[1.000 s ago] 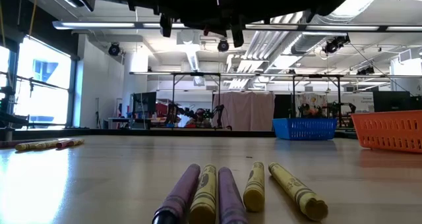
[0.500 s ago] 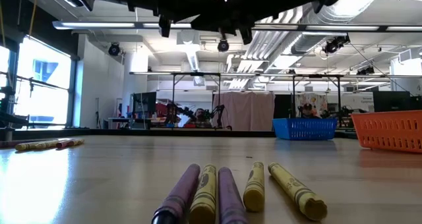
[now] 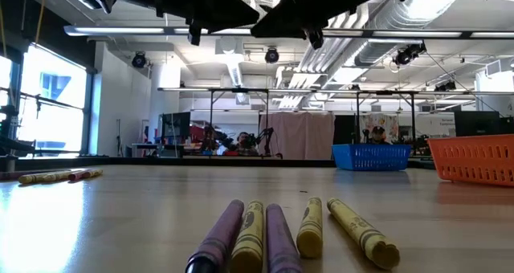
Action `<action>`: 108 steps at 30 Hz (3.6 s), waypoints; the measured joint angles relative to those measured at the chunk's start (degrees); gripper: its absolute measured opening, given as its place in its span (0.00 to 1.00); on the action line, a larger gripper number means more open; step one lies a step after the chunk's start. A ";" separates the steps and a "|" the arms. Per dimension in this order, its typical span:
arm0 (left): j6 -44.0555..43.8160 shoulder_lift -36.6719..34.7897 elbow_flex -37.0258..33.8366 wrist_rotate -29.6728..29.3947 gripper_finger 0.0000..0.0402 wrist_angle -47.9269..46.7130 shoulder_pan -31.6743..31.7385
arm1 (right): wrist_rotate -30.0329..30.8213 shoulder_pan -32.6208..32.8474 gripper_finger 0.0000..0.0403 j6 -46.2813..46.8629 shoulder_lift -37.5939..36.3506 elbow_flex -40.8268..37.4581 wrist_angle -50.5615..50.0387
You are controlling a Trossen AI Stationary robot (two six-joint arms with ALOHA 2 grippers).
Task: Sort crayons
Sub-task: Put the red crayon into the blue basket, then put the violet crayon into the black basket
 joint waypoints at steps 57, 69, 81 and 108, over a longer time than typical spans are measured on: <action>-6.45 0.00 -0.07 0.01 0.07 -20.29 1.45 | -14.23 -49.65 0.29 -6.18 -2.05 -5.69 -36.98; -31.87 0.00 -0.07 6.04 0.08 -61.66 2.34 | -21.81 -44.86 0.29 -2.41 -2.16 2.20 -41.76; -54.38 0.00 -0.07 14.62 0.08 -93.29 -1.91 | -34.69 -30.50 0.29 1.19 -2.18 6.16 -40.31; -56.39 0.00 -0.07 24.68 0.08 -87.60 -14.75 | -31.98 -26.08 0.29 0.14 -2.18 6.16 -41.48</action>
